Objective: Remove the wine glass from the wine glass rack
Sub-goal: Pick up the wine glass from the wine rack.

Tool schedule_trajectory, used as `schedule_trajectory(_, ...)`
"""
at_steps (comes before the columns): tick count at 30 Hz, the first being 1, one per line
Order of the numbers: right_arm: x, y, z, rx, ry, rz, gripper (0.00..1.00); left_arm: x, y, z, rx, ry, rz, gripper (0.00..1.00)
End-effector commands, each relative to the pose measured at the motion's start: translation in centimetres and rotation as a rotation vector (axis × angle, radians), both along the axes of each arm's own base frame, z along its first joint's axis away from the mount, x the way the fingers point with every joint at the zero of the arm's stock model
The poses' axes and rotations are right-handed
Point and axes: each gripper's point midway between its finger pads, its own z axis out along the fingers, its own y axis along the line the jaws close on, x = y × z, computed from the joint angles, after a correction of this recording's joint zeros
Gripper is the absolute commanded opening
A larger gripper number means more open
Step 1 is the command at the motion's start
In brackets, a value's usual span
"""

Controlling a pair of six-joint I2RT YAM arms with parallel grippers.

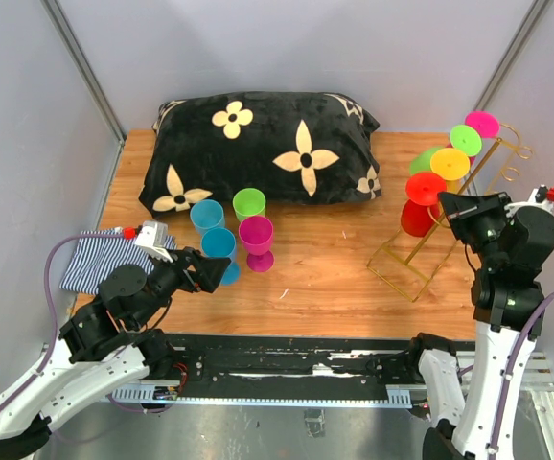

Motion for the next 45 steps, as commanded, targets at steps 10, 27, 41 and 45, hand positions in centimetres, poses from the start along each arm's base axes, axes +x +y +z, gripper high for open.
schedule_trajectory(10,-0.2,-0.8,1.9,0.100,-0.077,-0.081,0.01,0.0,0.2,0.4,-0.028,-0.013,0.013,1.00)
schedule_trajectory(27,1.8,0.3,1.5,0.228,-0.086,-0.014,0.01,0.0,0.3,0.9,-0.031,-0.024,0.016,1.00)
schedule_trajectory(41,2.5,1.3,2.0,0.232,-0.093,0.071,0.01,0.3,-0.1,0.7,-0.024,-0.022,0.012,1.00)
schedule_trajectory(45,2.6,2.0,2.2,0.232,-0.099,0.119,0.01,0.4,-0.3,0.5,-0.022,-0.018,0.009,1.00)
